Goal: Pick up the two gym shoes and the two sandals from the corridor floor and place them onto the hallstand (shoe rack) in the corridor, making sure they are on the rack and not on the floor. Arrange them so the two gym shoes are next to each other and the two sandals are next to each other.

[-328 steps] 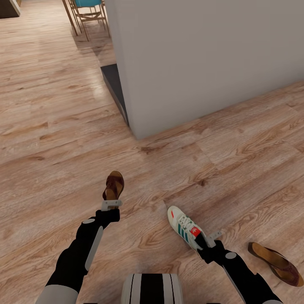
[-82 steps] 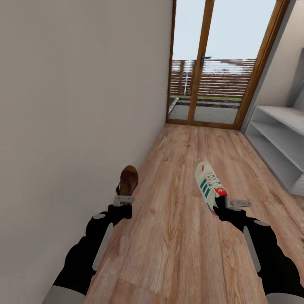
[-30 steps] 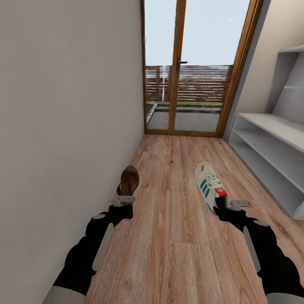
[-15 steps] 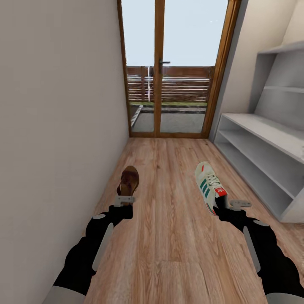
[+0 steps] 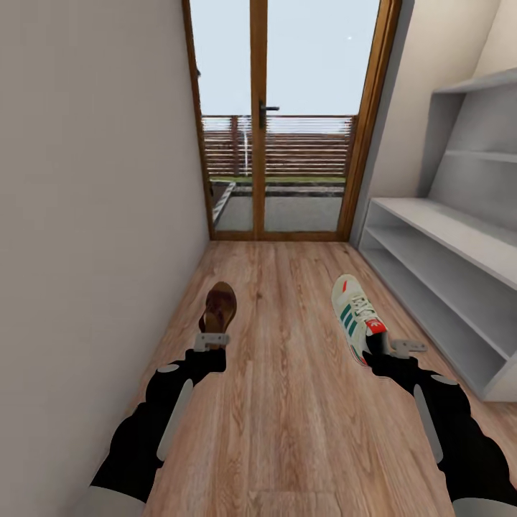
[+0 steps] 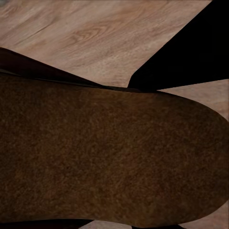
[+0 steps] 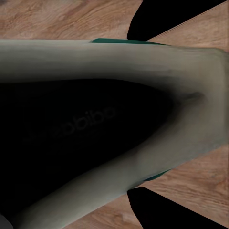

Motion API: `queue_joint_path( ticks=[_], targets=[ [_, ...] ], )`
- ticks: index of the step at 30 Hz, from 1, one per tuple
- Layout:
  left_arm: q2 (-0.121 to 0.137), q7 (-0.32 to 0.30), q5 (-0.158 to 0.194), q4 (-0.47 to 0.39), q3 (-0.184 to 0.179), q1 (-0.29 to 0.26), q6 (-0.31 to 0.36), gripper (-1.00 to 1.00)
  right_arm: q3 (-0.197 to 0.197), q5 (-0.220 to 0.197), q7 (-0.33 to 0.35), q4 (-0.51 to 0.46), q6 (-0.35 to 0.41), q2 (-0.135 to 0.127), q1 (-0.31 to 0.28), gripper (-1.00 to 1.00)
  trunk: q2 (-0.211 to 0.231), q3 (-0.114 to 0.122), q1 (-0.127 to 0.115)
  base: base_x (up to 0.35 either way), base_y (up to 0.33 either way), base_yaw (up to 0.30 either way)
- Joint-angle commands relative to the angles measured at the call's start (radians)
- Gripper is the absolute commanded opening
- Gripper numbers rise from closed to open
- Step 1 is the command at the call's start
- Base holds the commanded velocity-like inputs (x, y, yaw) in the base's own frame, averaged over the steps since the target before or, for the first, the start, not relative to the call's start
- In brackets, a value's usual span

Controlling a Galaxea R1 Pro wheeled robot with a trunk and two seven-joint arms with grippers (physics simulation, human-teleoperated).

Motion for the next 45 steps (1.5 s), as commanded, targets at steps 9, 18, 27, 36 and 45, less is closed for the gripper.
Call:
queue_joint_path(
  ticks=[9, 18, 27, 36, 45],
  targets=[
    [0.0, 0.0, 0.006, -0.001, 0.001, -0.001, 0.006, -1.0, -0.001, 0.004, 0.006, -0.001, 0.005, 0.0, -0.001, -1.0, 0.0, 0.003, 0.0, 0.34, -0.038, 0.0],
    [0.0, 0.0, 0.006, -0.001, 0.001, 0.0, 0.006, -1.0, -0.003, 0.004, 0.006, -0.001, 0.005, 0.0, -0.001, -1.0, 0.0, 0.003, 0.0, 0.339, 0.0, 0.0],
    [0.0, 0.0, 0.006, -0.001, 0.001, 0.0, 0.006, -1.0, -0.002, 0.005, 0.006, -0.001, 0.005, 0.0, -0.001, -1.0, 0.0, 0.003, 0.0, 0.339, 0.0, 0.0],
    [0.0, 0.0, 0.006, -0.001, 0.001, 0.0, 0.006, -1.0, -0.001, 0.007, 0.006, -0.003, 0.005, 0.0, -0.001, -1.0, 0.0, 0.003, 0.0, 0.339, 0.0, 0.0],
    [0.0, -0.001, 0.006, -0.001, 0.001, 0.0, 0.006, -1.0, -0.001, 0.007, 0.006, -0.003, 0.005, 0.0, -0.001, -1.0, 0.0, 0.003, 0.0, 0.339, 0.0, -0.125]
  ],
)
